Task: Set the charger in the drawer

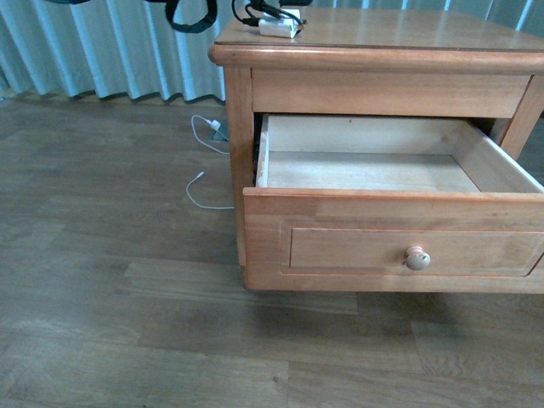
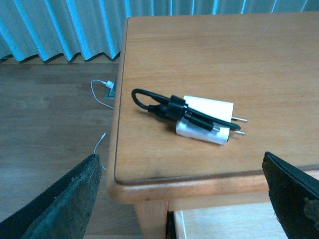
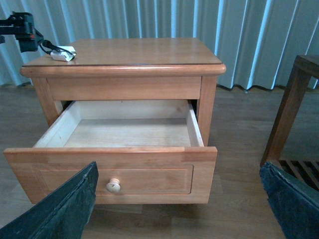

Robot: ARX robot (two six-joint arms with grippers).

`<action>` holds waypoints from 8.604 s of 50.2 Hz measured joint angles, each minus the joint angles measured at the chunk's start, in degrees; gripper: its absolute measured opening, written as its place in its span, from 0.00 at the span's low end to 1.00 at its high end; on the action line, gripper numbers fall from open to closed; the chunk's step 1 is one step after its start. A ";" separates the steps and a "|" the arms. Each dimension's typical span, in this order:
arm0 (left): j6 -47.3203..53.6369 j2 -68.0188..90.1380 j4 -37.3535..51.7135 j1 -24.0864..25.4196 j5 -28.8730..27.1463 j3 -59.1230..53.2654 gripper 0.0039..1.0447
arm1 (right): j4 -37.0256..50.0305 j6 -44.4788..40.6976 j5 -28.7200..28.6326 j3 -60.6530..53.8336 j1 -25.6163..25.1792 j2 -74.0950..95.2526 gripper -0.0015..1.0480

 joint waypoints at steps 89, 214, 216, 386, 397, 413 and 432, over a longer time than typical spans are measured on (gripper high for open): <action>-3.06 9.44 -5.64 -1.16 -1.62 15.30 0.65 | 0.00 0.00 0.00 0.00 0.00 0.00 0.92; -6.27 -67.95 -6.27 7.80 7.23 -58.69 0.95 | 0.00 0.00 0.00 0.00 0.00 -0.02 0.92; -5.68 -74.12 -8.46 8.15 6.25 -62.25 0.95 | 0.00 0.00 0.00 0.00 0.00 -0.02 0.92; 2.80 -119.47 -14.62 23.43 19.67 -94.47 0.95 | 23.47 6.58 6.23 24.41 12.92 83.43 0.92; 2.80 -119.47 -14.62 23.43 19.67 -94.47 0.95 | 25.44 8.31 9.66 32.24 13.14 95.30 0.92; 2.80 -119.47 -14.62 23.43 19.65 -94.47 0.95 | 29.20 10.54 12.55 39.93 13.11 103.84 0.92; 2.80 -119.47 -14.62 23.43 19.67 -94.47 0.95 | 34.03 12.57 16.39 49.16 13.11 112.93 0.92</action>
